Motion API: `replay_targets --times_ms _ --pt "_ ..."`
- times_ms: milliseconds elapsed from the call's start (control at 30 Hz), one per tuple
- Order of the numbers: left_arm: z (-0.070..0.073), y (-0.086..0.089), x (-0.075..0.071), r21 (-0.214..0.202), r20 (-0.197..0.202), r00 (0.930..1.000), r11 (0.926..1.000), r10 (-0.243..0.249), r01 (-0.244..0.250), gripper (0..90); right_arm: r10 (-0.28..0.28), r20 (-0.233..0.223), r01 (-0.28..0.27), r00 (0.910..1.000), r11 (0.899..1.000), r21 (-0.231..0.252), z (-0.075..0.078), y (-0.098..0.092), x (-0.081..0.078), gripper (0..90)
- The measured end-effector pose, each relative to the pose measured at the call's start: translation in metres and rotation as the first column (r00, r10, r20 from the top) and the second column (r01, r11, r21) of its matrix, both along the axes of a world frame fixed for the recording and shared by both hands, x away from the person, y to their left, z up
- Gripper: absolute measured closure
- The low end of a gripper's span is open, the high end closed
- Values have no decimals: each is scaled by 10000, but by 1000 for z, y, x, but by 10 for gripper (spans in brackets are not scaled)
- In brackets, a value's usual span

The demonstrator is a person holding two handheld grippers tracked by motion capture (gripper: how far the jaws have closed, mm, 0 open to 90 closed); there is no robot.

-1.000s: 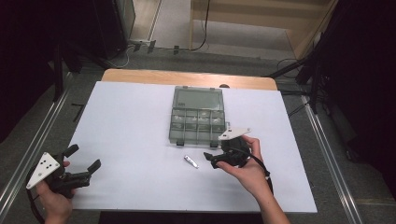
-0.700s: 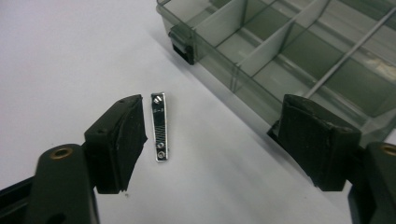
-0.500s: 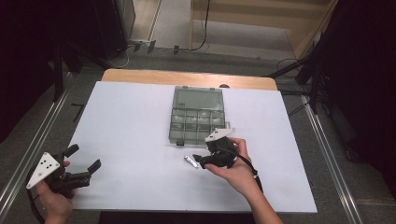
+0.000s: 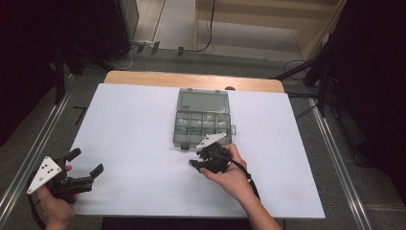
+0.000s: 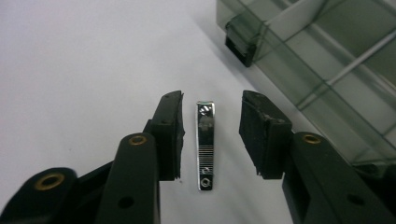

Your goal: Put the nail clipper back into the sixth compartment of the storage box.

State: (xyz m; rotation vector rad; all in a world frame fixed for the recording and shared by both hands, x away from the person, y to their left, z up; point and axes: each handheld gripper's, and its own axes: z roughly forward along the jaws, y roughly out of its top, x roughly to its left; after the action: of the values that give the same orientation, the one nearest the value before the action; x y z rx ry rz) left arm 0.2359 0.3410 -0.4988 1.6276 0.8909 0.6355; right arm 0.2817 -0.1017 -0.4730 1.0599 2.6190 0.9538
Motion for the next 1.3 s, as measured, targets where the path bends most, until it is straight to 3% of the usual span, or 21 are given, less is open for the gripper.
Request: replay_targets --times_ms 67,333,900,1300 --pt "0 0 0 -5 -3 10000 10000 -2 2 0 196 -335 -201 9992 9997 -144 -4 6 3 640" --pt "0 0 0 15 -3 10000 10000 -24 24 0 -39 -681 7 9977 9989 -460 -13 13 10 717" --pt "0 0 0 19 -10 10000 10000 -31 31 0 66 -912 -164 9958 9942 -1068 -21 24 15 792" --pt "0 -1 0 72 -7 10000 10000 -35 35 0 -104 -1225 22 9924 9978 -667 -24 20 18 804"
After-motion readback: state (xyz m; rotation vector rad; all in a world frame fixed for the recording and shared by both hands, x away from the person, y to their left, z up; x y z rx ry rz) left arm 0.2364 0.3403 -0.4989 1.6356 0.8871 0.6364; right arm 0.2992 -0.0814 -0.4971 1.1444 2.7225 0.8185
